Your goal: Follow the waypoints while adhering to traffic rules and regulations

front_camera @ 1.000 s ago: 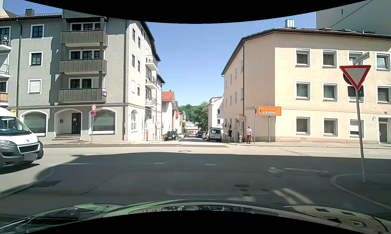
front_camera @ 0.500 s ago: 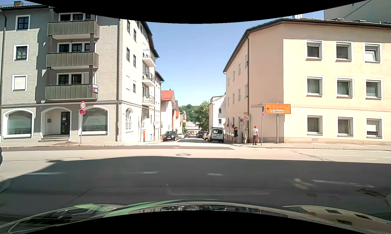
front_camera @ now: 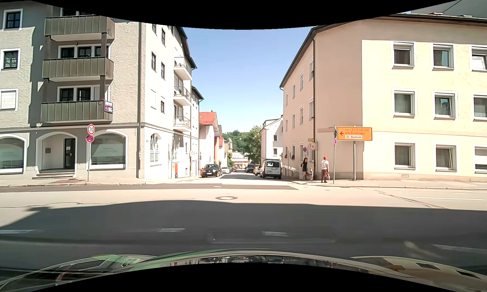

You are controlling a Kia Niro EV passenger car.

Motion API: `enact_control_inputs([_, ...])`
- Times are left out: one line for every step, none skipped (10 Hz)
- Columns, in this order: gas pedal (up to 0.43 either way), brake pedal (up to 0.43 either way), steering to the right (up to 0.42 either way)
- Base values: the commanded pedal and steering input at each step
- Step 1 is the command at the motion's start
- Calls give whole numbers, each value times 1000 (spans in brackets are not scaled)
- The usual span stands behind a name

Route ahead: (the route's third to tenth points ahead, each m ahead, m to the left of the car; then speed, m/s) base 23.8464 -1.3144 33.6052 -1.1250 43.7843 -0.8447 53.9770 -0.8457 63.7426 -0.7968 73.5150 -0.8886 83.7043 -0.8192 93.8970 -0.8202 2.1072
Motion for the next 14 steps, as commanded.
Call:
enact_control_inputs([0, 220, -6])
enact_control_inputs([0, 220, -6])
enact_control_inputs([0, 220, -6])
enact_control_inputs([0, 213, -6])
enact_control_inputs([0, 201, -6])
enact_control_inputs([0, 189, -6])
enact_control_inputs([0, 189, -6])
enact_control_inputs([0, 183, -6])
enact_control_inputs([0, 189, -6])
enact_control_inputs([0, 189, -6])
enact_control_inputs([0, 201, -6])
enact_control_inputs([0, 207, -6])
enact_control_inputs([0, 213, -6])
enact_control_inputs([0, 220, -6])
